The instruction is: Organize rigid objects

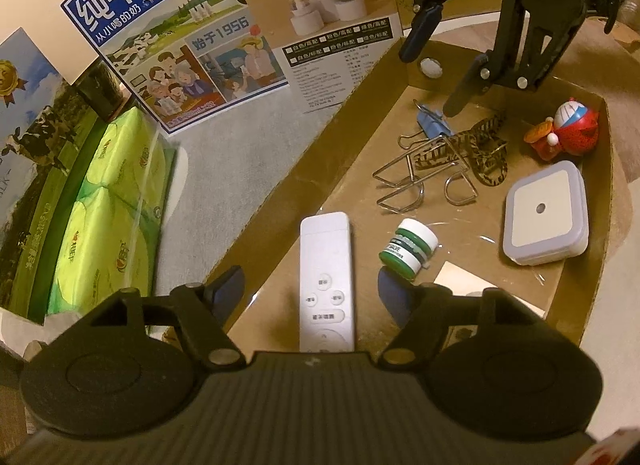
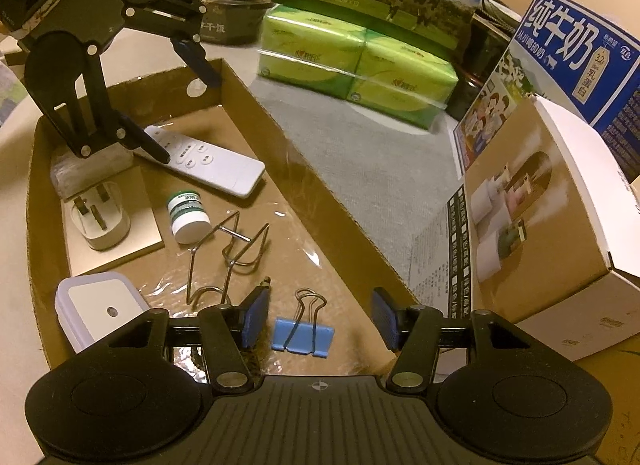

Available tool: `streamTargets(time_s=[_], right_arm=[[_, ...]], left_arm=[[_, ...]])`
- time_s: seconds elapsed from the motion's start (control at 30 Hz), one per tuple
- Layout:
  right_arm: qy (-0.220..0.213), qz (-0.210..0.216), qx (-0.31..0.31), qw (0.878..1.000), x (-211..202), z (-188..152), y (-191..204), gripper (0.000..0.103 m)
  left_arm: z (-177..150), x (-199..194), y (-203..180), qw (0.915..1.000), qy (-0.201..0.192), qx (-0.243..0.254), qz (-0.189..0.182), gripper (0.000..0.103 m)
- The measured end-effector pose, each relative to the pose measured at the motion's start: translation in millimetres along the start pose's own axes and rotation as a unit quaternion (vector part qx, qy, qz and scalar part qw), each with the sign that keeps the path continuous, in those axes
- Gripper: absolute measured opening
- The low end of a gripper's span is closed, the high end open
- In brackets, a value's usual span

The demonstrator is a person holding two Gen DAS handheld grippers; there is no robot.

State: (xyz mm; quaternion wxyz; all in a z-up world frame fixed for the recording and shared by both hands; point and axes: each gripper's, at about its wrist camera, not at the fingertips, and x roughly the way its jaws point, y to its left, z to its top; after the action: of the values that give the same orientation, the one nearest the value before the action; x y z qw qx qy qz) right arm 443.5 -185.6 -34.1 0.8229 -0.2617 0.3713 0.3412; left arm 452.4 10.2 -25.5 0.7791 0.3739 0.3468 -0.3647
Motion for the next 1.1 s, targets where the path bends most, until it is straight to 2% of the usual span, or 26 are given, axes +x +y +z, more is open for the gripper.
streamTargets(time_s=[0.17, 0.53, 0.77, 0.93, 1.0, 1.1], right_arm=[[0.001, -0.004, 0.003, 1.0, -5.2, -0.9, 2.7, 0.06], [-0.016, -0.02, 0.018, 1.0, -37.6, -3.2, 19.0, 0.089], [-0.025, -0.029, 0.05, 0.998, -66.5, -5.1, 37.2, 0.092], [-0.039, -0.042, 0.088, 0.994, -90.6, -8.5, 51.1, 0.092], [-0.042, -0.047, 0.1, 0.993, -100.1, -10.6, 58.7, 0.093], [-0.046, -0.055, 0.113, 0.991, -113.0, -13.2, 70.7, 0.093]], left_arm=[[-1.7, -8.8, -4.2, 0.9999, -0.006, -0.011, 0.007, 0.08], [-1.6, -44.1, -22.1, 0.9964, -0.033, -0.065, 0.043, 0.096], [-5.4, -73.9, -36.1, 0.9907, -0.036, -0.109, 0.073, 0.101], [-10.9, -99.1, -48.5, 0.9794, -0.047, -0.173, 0.094, 0.103], [-13.9, -110.0, -54.1, 0.9716, -0.053, -0.205, 0.105, 0.103], [-19.0, -126.6, -63.1, 0.9542, -0.057, -0.262, 0.132, 0.103]])
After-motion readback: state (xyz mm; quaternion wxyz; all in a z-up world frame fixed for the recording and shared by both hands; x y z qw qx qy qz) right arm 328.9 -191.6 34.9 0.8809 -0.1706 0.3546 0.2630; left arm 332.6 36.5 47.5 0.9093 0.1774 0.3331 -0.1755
